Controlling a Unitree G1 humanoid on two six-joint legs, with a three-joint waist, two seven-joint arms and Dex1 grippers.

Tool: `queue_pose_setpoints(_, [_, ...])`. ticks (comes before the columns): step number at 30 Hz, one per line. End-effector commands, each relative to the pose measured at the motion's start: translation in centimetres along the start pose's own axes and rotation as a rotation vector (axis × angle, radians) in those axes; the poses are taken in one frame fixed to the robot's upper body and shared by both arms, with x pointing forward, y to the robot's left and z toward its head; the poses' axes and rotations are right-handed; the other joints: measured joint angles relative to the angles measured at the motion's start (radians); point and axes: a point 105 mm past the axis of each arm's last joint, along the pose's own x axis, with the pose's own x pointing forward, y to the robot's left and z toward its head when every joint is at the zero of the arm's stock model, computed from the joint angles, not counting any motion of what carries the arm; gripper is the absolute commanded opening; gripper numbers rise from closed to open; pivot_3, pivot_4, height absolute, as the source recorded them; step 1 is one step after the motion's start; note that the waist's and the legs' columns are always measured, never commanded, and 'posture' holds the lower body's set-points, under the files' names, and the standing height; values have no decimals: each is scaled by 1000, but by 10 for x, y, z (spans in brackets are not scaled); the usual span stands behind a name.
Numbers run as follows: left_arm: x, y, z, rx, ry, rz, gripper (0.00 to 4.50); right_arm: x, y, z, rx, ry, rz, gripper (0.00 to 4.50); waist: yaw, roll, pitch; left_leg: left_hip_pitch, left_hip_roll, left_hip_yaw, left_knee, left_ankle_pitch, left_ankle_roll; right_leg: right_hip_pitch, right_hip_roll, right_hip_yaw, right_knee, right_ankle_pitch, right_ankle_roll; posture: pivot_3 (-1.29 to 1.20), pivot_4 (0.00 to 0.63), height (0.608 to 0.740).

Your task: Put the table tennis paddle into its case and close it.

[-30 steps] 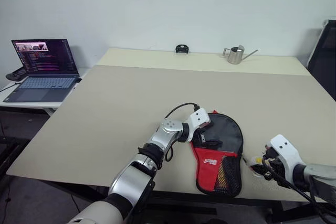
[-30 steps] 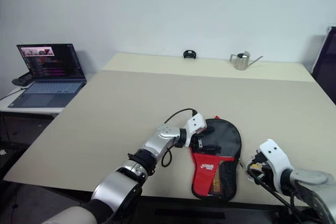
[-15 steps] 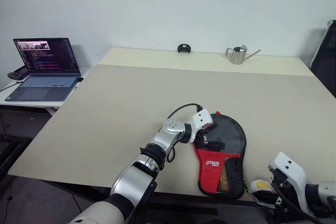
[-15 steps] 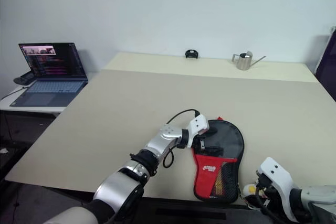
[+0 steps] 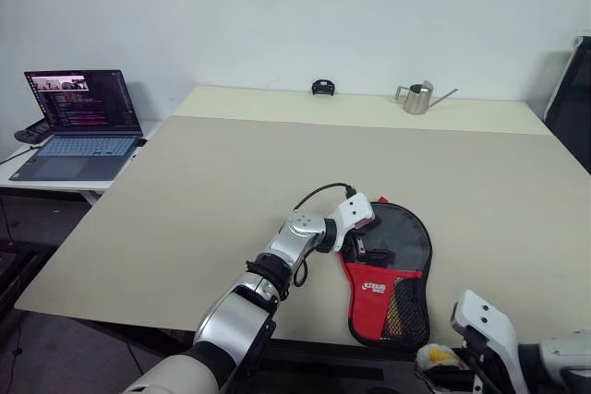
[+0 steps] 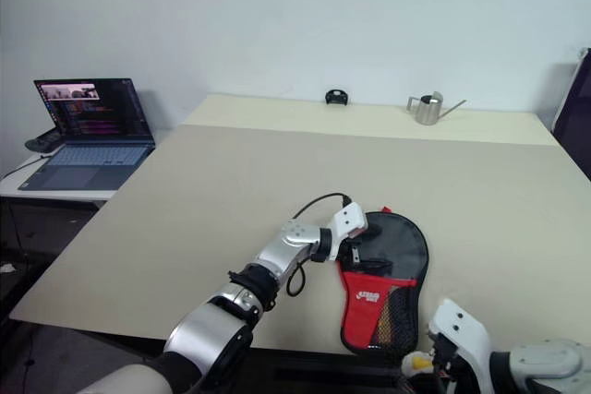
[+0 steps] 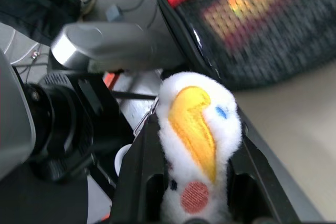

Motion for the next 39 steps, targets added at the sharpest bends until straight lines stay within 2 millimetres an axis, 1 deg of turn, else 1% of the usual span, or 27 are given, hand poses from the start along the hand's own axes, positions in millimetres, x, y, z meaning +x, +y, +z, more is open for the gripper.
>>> queue_pose_setpoints(1, [4, -20, -42, -63, 149, -54, 4500, 15, 17, 9, -35, -34, 95, 676, 0, 0, 0, 0, 0, 0, 0, 0, 0, 0, 0, 0, 0, 0, 0, 0, 150, 740])
queue_pose_setpoints(4, [5, -21, -41, -61, 148, -55, 4500, 21, 16, 13, -49, -39, 94, 676, 0, 0, 0, 0, -1, 0, 0, 0, 0, 1, -1, 0, 0, 0, 0, 0, 150, 740])
queue_pose_setpoints(7, [4, -20, -41, -62, 148, -51, 4500, 22, 12, 12, -54, -30, 71, 676, 0, 0, -1, 0, -1, -1, 0, 0, 0, 1, -1, 0, 0, 0, 0, 0, 150, 740])
queue_pose_setpoints(9, [3, -19, -41, -63, 149, -48, 4500, 21, 9, 12, -57, -28, 62, 1396, 0, 0, -2, 0, -1, -1, 0, 0, 0, 1, -1, 0, 0, 0, 0, 0, 150, 740])
queue_pose_setpoints(10, [3, -19, -42, -64, 149, -48, 4500, 21, 9, 12, -63, -27, 62, 1630, 0, 0, -2, 0, -1, 0, 0, 0, 0, 1, -1, 0, 0, 0, 0, 0, 150, 740])
queue_pose_setpoints(11, [3, -19, -42, -64, 150, -48, 4500, 21, 8, 13, -66, -30, 60, 1962, -1, 0, -2, 1, -1, 0, 0, 0, 0, 1, -1, 0, 0, 0, 0, 0, 150, 740])
queue_pose_setpoints(17, [3, -19, -42, -66, 149, -46, 4500, 16, 8, 19, -94, -70, 57, 4073, -1, -1, -3, 1, -1, -1, 0, 0, 0, 2, -1, 0, 0, 0, 0, 0, 150, 740])
queue_pose_setpoints(22, [4, -20, -41, -64, 147, -50, 4500, 5, 14, 37, -129, -173, 85, 4073, -1, -1, -3, 2, -1, 0, 1, 0, 0, 3, -1, 0, 0, 0, 0, 0, 150, 740])
queue_pose_setpoints(26, [4, -20, -40, -65, 144, -48, 4500, -2, 9, 50, -129, -244, 61, 4073, -1, -1, -3, 2, -1, -1, 0, 0, 0, 3, -2, 0, 0, 0, 0, 0, 150, 740])
queue_pose_setpoints(28, [5, -20, -39, -66, 139, -47, 4500, -5, 2, 57, -130, -282, 31, 4073, -1, -2, -3, 2, -1, -1, 0, 0, 0, 3, -5, -1, 0, 0, 0, 0, 150, 740])
queue_pose_setpoints(32, [5, -18, -34, -61, 113, -37, 4500, -11, -14, 73, -129, -354, -29, 4073, -2, -2, -2, 2, -1, -1, 0, 0, 0, 3, -5, -1, 0, 0, 0, 0, 150, 740])
queue_pose_setpoints(36, [1, -11, -15, -63, 37, -29, 4500, -19, -39, 89, -140, -406, -115, 4073, -2, -2, -2, 2, -1, -1, 0, 0, 0, 3, -6, -1, 0, 0, 0, 0, 150, 740])
queue_pose_setpoints(39, [-10, -4, 5, -53, -38, -15, 4500, -26, -60, 99, -142, -447, -174, 4073, -6, -1, 0, 0, -1, 0, 0, 0, 0, 0, -6, 0, 0, 0, 0, 0, 150, 740])
